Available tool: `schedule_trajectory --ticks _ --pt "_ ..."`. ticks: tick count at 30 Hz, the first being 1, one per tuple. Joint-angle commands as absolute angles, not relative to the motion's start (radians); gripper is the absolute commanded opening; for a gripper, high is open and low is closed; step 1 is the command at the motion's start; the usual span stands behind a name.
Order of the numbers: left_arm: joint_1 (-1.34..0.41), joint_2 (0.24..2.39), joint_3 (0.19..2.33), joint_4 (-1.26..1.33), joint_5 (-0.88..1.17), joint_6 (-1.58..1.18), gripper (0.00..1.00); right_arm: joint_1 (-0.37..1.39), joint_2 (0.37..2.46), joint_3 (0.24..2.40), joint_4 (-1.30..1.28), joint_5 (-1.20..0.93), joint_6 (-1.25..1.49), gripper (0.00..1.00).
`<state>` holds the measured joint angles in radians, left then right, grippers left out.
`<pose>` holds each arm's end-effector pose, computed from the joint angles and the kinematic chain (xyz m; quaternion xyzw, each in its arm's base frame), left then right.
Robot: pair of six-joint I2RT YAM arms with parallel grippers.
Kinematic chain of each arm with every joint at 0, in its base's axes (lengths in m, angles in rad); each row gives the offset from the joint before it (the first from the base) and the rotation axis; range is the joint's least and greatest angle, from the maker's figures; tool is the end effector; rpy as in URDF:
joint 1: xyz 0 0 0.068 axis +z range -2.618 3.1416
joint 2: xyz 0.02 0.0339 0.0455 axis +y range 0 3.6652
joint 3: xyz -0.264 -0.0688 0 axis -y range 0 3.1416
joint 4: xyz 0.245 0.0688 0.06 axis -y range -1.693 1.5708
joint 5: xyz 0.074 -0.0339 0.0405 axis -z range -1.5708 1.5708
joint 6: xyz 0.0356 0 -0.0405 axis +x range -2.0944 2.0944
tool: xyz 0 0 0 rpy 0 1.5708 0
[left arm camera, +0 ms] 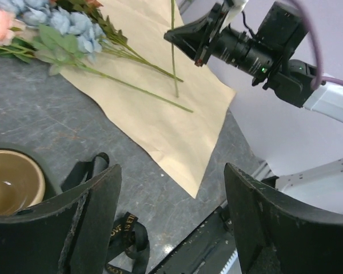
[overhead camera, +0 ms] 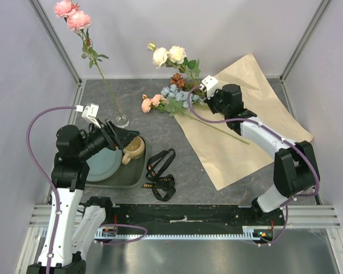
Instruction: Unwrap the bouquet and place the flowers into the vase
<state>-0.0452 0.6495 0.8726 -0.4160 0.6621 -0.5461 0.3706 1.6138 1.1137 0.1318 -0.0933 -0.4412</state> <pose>0.1345 -0.0280 0.3663 0.0193 0.7584 -0.4152 0.5020 0.3504 0.1397 0.2730 -0.3495 0.7464 0.0185 0.5661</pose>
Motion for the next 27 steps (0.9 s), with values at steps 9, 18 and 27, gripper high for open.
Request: schedule_trajectory --ticks 9,18,27 --pt "-0.150 0.768 0.799 0.086 0.848 -0.812 0.84 0.377 1.402 1.125 0.265 -0.659 0.260 0.00" --pt "-0.471 1.049 1.058 0.046 0.646 -0.669 0.75 0.396 1.269 1.135 0.134 -0.598 0.123 0.00" --pt "-0.548 1.256 1.281 0.006 0.681 -0.630 0.76 0.520 1.256 1.175 0.038 -0.692 0.032 0.00"
